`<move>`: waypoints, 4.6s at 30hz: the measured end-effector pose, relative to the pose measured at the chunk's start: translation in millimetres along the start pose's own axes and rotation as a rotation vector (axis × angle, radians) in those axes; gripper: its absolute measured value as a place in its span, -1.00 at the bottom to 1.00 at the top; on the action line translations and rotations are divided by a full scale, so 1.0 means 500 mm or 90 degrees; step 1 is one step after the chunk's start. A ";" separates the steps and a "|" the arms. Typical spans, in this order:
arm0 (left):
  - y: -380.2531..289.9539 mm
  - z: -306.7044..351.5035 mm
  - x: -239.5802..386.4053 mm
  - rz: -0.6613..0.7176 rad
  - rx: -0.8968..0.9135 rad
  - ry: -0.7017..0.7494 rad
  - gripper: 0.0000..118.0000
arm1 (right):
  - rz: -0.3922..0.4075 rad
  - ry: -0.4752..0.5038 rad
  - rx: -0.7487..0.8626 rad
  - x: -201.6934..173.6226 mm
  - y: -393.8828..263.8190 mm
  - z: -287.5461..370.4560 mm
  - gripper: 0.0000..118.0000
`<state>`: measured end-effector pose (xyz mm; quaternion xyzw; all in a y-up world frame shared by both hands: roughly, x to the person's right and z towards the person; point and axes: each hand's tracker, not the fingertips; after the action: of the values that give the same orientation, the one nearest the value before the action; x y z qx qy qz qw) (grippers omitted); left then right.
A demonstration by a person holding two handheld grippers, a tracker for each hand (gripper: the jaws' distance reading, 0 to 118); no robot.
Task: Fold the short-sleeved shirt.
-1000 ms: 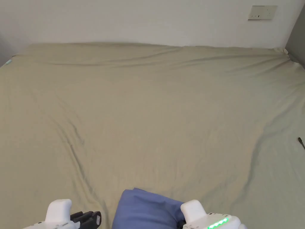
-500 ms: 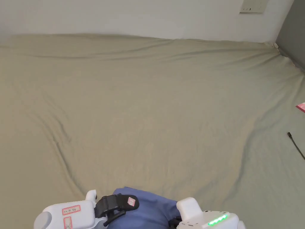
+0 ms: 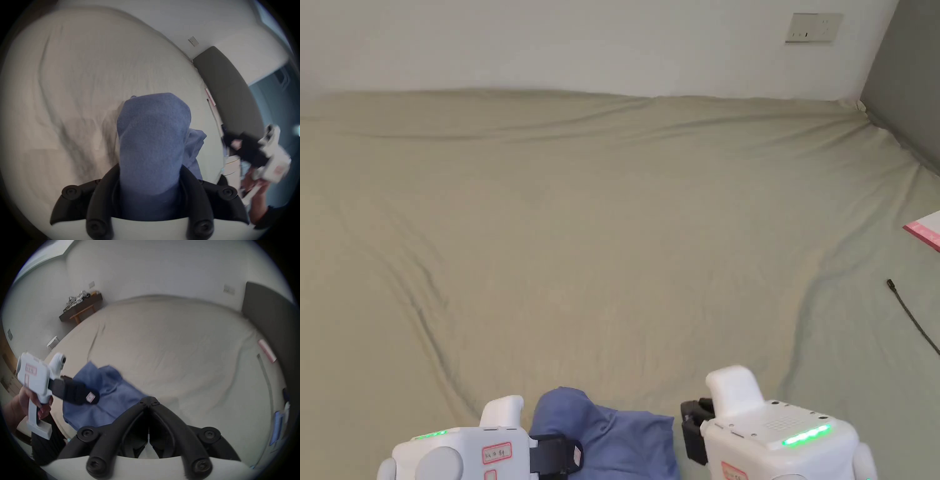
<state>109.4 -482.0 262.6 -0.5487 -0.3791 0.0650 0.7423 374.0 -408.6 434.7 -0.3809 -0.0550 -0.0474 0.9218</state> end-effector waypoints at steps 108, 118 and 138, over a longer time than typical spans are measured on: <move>-0.063 0.453 0.480 -0.351 0.727 0.329 -1.00 | 0.092 -0.292 0.421 -0.122 0.144 0.435 -0.96; -0.065 0.452 0.471 -0.345 0.721 0.333 -1.00 | 0.100 -0.287 0.419 -0.124 0.141 0.429 -0.96; -0.070 0.459 0.462 -0.340 0.729 0.334 -1.00 | 0.103 -0.279 0.431 -0.129 0.146 0.433 -0.96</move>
<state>115.4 -201.5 431.9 0.0450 -0.2147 -0.0653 0.9734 305.4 -200.9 527.2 -0.0604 -0.2327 0.1282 0.9622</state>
